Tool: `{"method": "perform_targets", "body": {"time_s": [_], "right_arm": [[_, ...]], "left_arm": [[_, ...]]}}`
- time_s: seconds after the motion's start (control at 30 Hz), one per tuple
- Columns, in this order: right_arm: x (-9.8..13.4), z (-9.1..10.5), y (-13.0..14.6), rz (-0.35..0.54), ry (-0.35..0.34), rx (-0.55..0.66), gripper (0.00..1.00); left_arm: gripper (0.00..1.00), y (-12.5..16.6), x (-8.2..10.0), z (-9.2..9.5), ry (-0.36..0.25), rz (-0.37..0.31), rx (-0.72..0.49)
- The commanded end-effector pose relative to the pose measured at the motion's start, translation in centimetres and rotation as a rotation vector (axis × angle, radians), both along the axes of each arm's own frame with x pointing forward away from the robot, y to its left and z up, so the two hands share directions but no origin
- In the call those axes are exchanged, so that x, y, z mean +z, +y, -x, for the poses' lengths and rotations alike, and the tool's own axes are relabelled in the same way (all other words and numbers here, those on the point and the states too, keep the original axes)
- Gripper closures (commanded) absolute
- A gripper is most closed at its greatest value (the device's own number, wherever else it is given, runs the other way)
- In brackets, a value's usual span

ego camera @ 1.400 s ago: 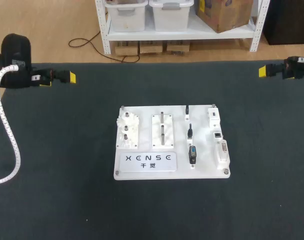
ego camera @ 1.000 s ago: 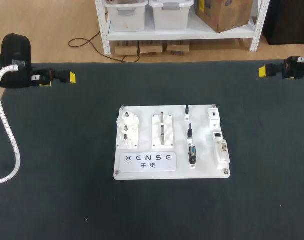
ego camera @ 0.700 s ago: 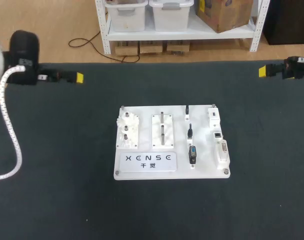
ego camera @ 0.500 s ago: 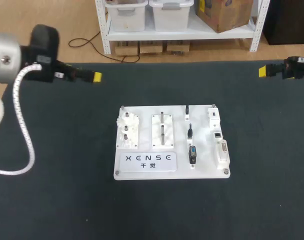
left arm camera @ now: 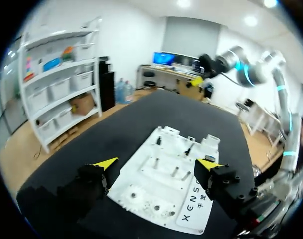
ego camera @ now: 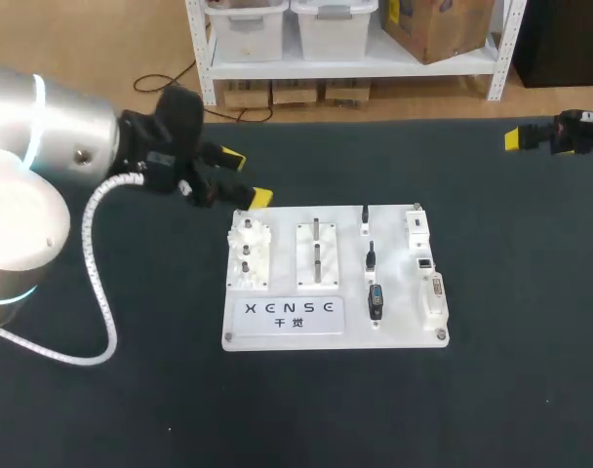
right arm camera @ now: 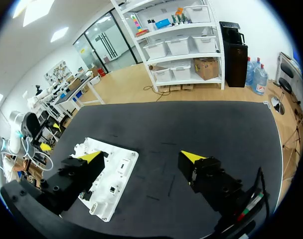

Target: Insert the Ethernet cable into its matching sockets.

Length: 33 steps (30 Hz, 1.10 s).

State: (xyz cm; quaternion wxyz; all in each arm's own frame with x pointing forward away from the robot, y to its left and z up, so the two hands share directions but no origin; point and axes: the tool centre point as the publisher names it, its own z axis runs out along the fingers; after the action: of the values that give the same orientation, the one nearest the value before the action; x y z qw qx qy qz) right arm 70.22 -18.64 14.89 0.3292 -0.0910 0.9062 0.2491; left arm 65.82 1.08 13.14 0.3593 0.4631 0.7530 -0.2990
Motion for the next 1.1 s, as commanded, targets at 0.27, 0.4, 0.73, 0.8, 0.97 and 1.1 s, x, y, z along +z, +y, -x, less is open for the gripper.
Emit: {"method": "perform_targets", "body": {"time_s": [0.27,0.4,0.73,0.8,0.97,1.1], "right_arm": [[0.1,0.1,0.0,0.002,0.000,-0.001,0.00],[0.1,0.1,0.0,0.002,0.000,-0.001,0.00],[0.1,0.1,0.0,0.002,0.000,-0.001,0.00],[0.1,0.1,0.0,0.002,0.000,-0.001,0.00],[0.1,0.1,0.0,0.002,0.000,-0.001,0.00],[0.1,0.1,0.0,0.002,0.000,-0.001,0.00]], "left_arm": [[0.00,-1.1,-2.3,1.8,-0.147,0.204,-0.433],[0.00,-1.3,-3.1,2.7,-0.140,0.168,-0.416],[0.00,-1.1,-4.5,4.1,-0.146,0.089,-0.356],[0.00,-1.2,-4.6,4.4,-0.146,0.077,-0.361],[0.00,-1.2,-5.0,4.6,-0.132,0.061,-0.356],[0.00,-1.3,-5.2,4.6,-0.113,0.024,-0.317]]}}
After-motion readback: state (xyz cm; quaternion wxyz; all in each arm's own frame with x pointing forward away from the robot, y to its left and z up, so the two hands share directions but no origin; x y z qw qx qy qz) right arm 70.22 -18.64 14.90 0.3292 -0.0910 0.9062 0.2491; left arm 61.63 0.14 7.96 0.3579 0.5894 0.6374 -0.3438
